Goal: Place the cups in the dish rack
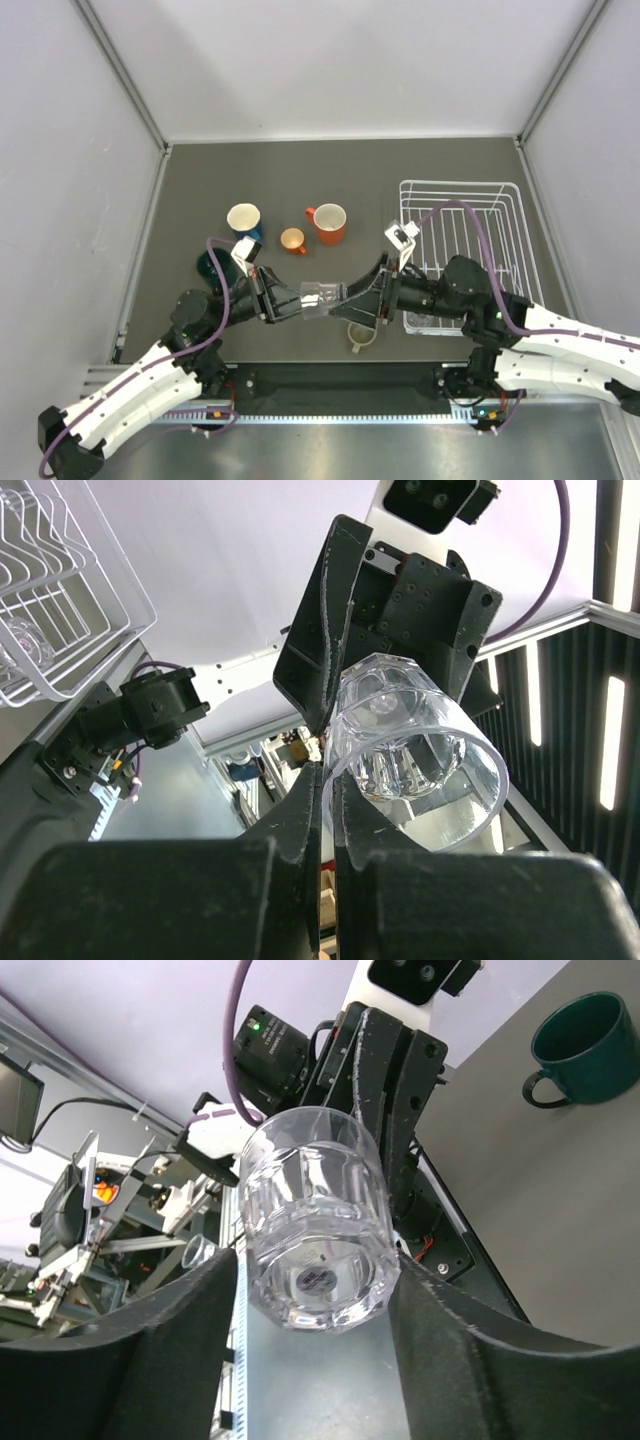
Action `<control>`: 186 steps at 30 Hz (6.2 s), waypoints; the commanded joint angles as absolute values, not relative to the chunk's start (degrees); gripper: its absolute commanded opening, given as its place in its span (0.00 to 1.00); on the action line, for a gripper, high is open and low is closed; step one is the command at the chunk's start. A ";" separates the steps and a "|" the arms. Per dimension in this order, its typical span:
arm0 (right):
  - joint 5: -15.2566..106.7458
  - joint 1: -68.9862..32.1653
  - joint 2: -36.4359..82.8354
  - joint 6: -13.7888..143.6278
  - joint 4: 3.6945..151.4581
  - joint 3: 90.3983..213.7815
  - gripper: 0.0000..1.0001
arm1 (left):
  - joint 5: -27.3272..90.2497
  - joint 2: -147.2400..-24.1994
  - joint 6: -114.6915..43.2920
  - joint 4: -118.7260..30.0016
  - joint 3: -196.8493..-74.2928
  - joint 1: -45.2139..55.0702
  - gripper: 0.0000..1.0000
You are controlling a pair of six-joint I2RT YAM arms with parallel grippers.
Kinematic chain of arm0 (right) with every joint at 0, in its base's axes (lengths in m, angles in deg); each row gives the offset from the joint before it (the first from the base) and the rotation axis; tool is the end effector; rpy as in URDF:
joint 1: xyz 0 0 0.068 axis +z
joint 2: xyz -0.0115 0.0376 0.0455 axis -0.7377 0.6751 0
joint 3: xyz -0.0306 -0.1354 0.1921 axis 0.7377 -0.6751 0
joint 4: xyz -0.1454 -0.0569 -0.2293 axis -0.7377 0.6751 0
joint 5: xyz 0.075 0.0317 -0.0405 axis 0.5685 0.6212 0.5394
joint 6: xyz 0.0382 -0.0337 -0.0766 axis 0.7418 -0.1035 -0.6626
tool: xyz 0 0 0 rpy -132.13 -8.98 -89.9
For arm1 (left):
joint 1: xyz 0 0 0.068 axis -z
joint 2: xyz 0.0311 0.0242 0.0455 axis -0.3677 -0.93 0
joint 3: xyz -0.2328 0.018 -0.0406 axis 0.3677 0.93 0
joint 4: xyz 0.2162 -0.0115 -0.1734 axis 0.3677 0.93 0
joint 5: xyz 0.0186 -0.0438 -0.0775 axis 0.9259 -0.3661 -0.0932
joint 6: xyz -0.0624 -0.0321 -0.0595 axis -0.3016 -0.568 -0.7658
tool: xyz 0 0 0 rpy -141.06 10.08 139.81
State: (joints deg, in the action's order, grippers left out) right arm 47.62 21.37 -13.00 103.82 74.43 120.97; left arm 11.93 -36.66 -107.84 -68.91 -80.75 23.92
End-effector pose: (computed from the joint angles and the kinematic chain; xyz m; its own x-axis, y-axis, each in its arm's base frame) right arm 0.0870 0.2633 0.3378 -0.6917 0.1687 -0.7022 -0.6938 0.1148 0.7110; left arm 0.1303 -0.1875 0.2771 -0.9134 -0.3251 -0.2448 0.3144 -0.1818 -0.9317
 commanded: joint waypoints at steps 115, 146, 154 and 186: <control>20.18 -3.86 -8.57 102.23 146.94 121.62 0.85 | 22.32 -43.70 -83.45 -14.57 -93.54 24.13 0.79; 31.16 -3.77 -32.92 105.30 140.09 132.36 0.90 | 57.30 -84.31 -82.39 -14.22 -114.37 53.49 0.63; 32.56 -3.86 -33.53 104.95 140.17 129.98 0.90 | 59.85 -91.86 -80.20 -13.70 -117.36 53.40 0.60; 40.81 -3.77 -29.23 100.21 135.35 128.92 0.88 | 41.41 -79.61 -78.43 -26.25 -112.45 44.72 0.00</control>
State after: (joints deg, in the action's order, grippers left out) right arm 36.82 -3.11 -31.38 102.90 140.57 127.46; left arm 47.73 -89.53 -78.05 -17.94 -113.75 48.38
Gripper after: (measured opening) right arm 0.886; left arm 0.058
